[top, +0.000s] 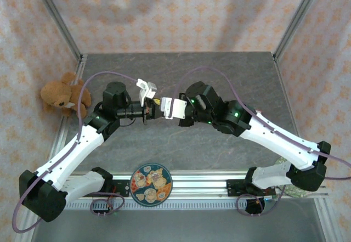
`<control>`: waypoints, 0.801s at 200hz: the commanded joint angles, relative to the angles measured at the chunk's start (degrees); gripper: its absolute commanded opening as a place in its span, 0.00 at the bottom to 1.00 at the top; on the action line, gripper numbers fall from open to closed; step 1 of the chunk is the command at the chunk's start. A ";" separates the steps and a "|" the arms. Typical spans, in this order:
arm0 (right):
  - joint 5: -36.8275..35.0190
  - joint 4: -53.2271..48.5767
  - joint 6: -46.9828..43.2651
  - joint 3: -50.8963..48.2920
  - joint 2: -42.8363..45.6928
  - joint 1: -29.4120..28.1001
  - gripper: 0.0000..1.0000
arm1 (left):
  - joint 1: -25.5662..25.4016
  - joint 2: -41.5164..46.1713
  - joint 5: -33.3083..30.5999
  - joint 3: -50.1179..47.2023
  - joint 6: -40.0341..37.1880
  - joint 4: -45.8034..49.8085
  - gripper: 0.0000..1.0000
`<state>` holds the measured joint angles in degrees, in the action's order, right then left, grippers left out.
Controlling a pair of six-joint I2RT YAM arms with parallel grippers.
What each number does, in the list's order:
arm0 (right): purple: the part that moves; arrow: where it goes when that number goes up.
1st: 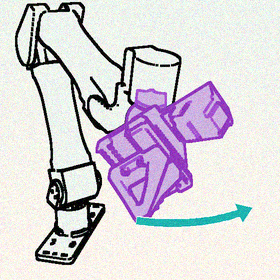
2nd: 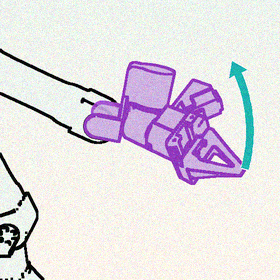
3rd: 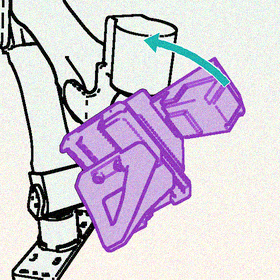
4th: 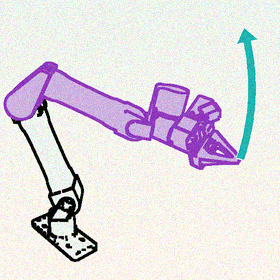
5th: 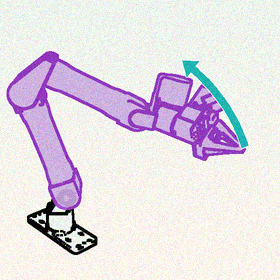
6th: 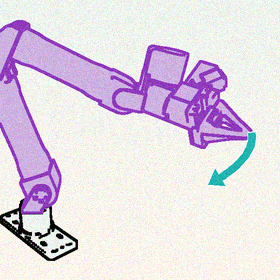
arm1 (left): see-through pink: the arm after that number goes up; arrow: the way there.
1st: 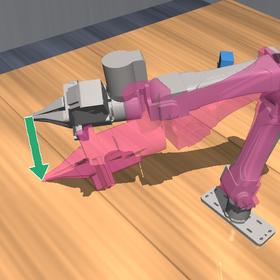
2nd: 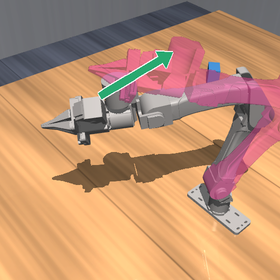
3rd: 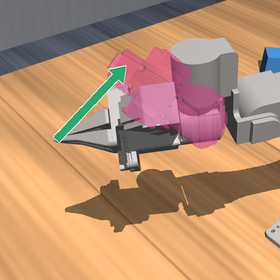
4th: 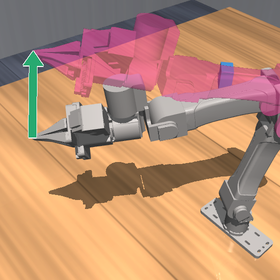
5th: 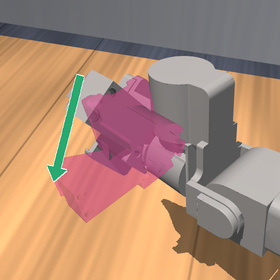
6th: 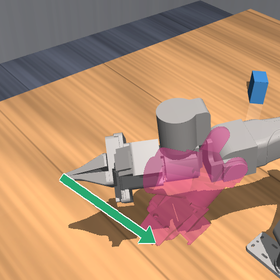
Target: Remove the keys from the keyring
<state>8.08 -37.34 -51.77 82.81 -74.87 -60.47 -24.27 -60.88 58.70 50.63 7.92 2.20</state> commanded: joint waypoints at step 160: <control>28.77 18.52 17.44 -5.39 -4.52 -2.15 0.00 | -2.53 4.86 -11.66 -0.49 -4.00 -14.15 0.00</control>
<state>16.34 -29.56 -40.10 80.58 -76.95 -58.28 -24.34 -57.06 52.36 49.15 4.34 6.85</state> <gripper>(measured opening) 0.046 0.055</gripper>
